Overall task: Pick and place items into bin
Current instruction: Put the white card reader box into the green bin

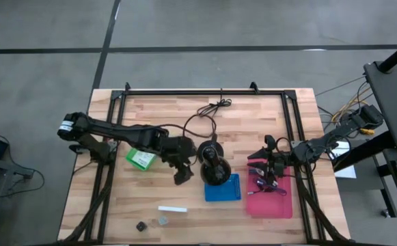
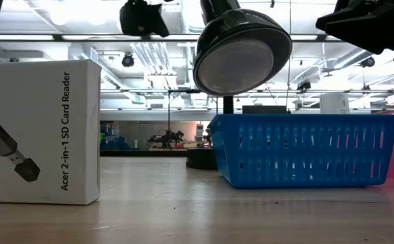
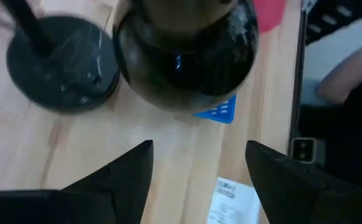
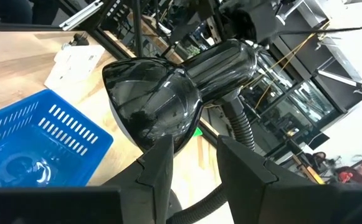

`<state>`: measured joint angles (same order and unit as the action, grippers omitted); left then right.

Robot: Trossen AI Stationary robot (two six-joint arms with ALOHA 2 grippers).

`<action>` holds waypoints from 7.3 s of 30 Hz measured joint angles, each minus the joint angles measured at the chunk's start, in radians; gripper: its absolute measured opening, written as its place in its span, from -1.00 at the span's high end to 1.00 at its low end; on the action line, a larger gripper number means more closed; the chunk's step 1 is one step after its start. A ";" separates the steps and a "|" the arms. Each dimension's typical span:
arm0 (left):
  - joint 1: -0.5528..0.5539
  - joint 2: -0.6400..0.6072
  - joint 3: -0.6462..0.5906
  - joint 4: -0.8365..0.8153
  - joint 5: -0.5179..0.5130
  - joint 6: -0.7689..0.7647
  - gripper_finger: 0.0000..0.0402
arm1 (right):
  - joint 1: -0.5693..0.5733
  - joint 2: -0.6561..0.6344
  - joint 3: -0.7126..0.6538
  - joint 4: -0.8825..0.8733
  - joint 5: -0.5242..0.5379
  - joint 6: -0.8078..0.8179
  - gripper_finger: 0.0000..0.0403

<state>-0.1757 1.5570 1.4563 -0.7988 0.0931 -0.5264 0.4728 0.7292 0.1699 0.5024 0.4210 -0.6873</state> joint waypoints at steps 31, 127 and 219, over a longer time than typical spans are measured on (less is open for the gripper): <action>-0.365 0.221 0.106 -0.151 -0.222 -0.253 -0.19 | 0.000 0.000 0.000 0.001 0.000 0.006 0.45; -0.432 0.386 0.166 -0.382 -0.247 -0.375 0.88 | 0.000 0.000 0.000 -0.034 0.000 0.082 0.45; -0.138 0.181 -0.301 -0.754 -0.518 -0.870 0.87 | 0.000 0.000 0.000 -0.043 -0.001 0.075 0.45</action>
<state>-0.3135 1.7375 1.1549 -1.5529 -0.4254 -1.3968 0.4725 0.7296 0.1699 0.4594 0.4202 -0.6121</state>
